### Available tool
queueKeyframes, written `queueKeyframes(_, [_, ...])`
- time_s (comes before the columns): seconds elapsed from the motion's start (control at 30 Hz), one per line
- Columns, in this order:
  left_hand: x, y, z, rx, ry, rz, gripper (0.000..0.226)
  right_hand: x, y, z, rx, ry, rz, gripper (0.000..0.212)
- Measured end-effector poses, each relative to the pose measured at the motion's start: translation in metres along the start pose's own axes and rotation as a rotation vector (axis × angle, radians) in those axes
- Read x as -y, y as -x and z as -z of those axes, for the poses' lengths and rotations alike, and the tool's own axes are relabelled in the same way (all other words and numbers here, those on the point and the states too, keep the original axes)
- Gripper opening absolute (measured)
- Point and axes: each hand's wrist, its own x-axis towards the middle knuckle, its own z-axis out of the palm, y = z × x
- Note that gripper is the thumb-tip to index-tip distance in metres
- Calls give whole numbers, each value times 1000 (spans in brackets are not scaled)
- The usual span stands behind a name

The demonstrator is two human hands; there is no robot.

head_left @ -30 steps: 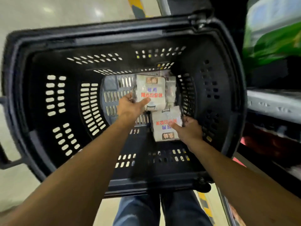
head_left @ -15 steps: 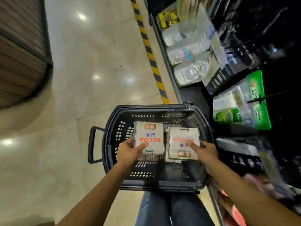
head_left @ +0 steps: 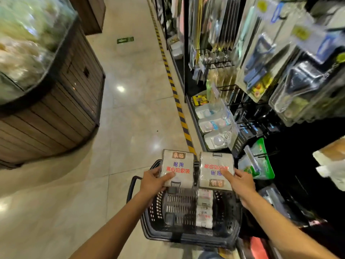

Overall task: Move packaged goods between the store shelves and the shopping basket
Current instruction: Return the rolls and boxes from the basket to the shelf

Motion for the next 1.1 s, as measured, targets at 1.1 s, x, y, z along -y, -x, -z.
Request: queueKeyframes(1.1, [115, 349, -220, 953, -478, -200, 24, -236, 483, 243, -989, -361, -112, 58])
